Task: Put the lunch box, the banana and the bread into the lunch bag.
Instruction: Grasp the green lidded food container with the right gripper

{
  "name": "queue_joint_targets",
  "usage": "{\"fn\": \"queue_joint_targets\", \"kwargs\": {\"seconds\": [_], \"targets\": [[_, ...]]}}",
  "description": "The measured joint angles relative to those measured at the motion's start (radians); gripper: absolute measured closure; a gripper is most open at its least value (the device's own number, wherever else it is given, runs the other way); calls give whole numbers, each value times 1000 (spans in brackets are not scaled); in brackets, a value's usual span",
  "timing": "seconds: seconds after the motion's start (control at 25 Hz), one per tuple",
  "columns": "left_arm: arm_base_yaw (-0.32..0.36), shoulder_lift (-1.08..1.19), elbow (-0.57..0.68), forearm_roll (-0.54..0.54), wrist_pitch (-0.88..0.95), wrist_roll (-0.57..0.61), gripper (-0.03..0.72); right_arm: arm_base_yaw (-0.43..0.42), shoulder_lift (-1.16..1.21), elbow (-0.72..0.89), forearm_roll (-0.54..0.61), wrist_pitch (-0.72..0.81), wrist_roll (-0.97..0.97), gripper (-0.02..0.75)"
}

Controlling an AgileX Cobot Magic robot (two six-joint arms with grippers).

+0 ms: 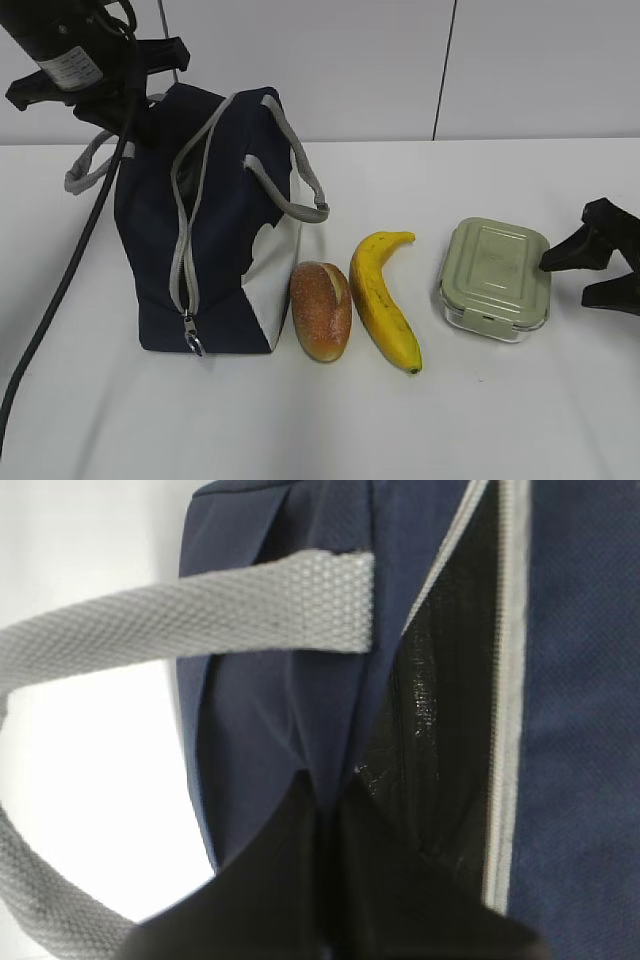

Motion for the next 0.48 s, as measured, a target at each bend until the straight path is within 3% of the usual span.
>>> {"fn": "queue_joint_targets", "kwargs": {"seconds": [0.24, 0.48], "targets": [[0, 0, 0, 0, 0, 0, 687, 0, 0, 0, 0, 3, -101, 202], [0, 0, 0, 1, 0, 0, 687, 0, 45, -16, 0, 45, -131, 90]]}}
